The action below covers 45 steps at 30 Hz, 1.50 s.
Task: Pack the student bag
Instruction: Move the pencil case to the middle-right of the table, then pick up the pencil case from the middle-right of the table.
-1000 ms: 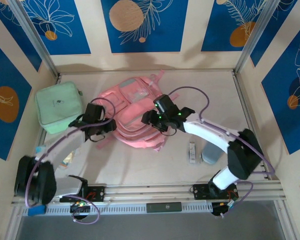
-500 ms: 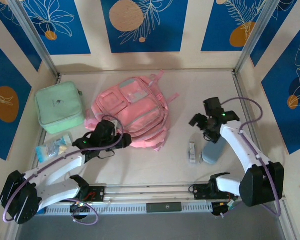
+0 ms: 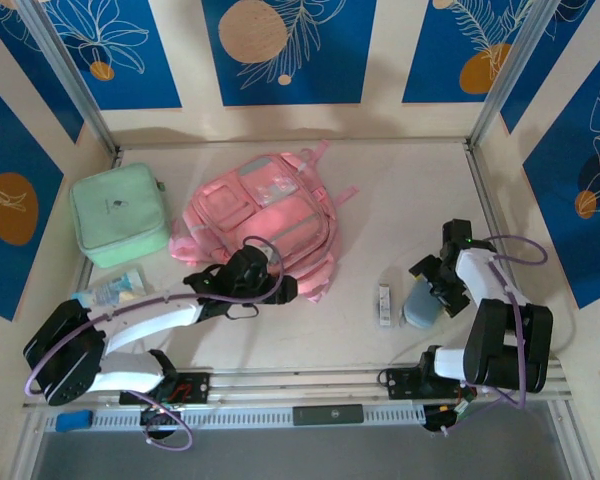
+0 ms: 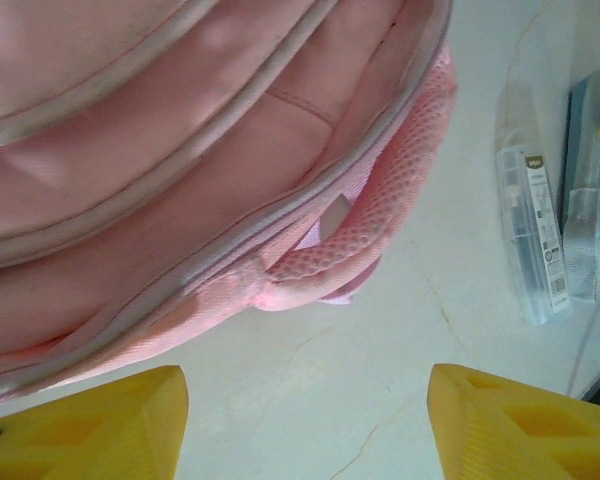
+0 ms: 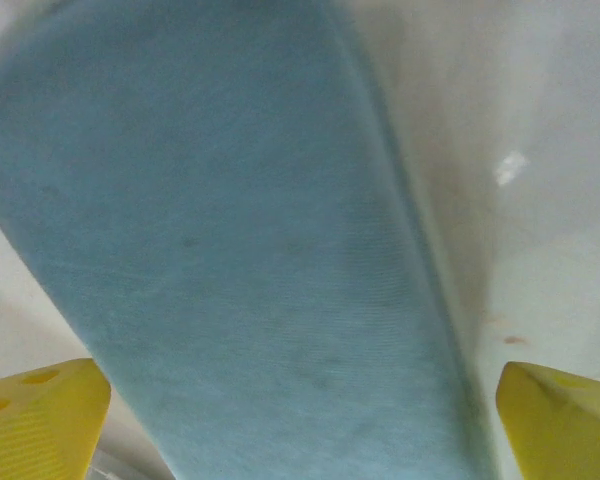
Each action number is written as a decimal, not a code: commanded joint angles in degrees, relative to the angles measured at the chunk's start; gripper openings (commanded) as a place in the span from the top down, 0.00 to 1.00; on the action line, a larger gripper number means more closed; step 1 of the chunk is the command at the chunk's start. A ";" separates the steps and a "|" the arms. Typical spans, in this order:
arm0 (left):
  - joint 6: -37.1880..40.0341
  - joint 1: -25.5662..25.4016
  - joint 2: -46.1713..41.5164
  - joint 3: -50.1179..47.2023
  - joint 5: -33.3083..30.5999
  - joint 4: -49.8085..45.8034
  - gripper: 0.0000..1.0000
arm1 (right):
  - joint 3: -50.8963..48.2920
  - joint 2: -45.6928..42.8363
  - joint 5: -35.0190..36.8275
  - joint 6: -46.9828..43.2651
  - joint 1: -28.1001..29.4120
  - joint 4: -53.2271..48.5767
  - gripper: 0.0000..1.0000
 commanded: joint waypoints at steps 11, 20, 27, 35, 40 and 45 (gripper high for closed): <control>-0.68 -1.46 1.76 3.24 -2.36 0.00 0.31 | -0.98 3.64 -5.00 -0.20 9.79 1.86 0.01; -1.05 -2.07 1.86 4.64 -4.23 -2.14 0.30 | -0.97 2.71 -5.44 -0.75 10.87 3.23 0.01; 6.19 -1.92 0.88 10.09 -10.50 -12.47 0.25 | -0.96 2.03 -10.22 -4.97 7.30 5.27 0.21; 21.13 -1.24 6.28 18.49 -18.39 -20.78 0.19 | 0.70 -4.78 -14.02 -9.18 4.29 4.40 0.29; 30.11 -0.16 15.28 26.92 -23.08 -25.58 0.13 | 2.59 -6.36 -16.61 -10.44 4.91 3.29 0.31; 35.36 2.57 23.40 33.09 -24.47 -26.65 0.11 | 4.79 -6.72 -17.96 -10.55 7.48 1.79 0.32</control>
